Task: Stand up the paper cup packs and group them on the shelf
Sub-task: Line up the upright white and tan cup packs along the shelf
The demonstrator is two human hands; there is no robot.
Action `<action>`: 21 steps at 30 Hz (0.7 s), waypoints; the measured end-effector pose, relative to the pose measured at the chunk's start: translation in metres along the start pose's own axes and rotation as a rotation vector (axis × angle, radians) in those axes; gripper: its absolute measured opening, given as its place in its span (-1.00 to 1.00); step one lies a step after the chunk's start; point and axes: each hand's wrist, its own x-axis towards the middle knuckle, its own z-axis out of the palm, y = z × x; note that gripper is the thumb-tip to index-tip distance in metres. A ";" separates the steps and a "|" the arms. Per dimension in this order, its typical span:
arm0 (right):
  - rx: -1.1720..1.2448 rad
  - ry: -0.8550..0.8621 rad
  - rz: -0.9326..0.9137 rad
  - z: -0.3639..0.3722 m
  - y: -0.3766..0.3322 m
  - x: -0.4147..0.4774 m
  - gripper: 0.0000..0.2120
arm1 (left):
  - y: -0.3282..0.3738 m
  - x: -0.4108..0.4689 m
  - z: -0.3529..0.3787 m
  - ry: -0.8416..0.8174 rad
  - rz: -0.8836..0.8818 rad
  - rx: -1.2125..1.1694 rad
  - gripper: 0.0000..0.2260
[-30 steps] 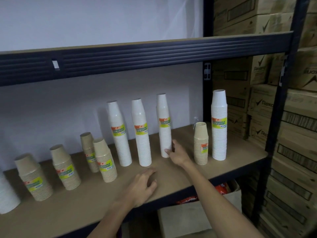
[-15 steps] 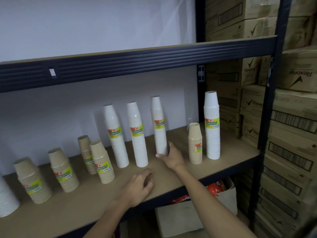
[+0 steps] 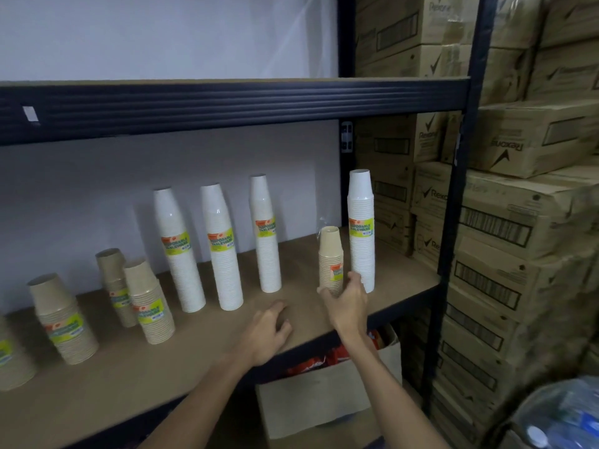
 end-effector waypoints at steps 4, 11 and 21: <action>-0.066 -0.035 -0.013 0.008 0.005 0.006 -0.63 | -0.006 0.001 0.002 0.011 -0.007 0.013 -0.62; 0.052 -0.009 0.013 -0.015 0.015 0.008 -0.53 | -0.009 0.002 0.003 0.007 -0.014 0.036 -0.60; -0.124 -0.206 0.052 -0.057 0.028 0.061 -0.19 | -0.011 0.003 0.004 0.011 -0.003 0.036 -0.59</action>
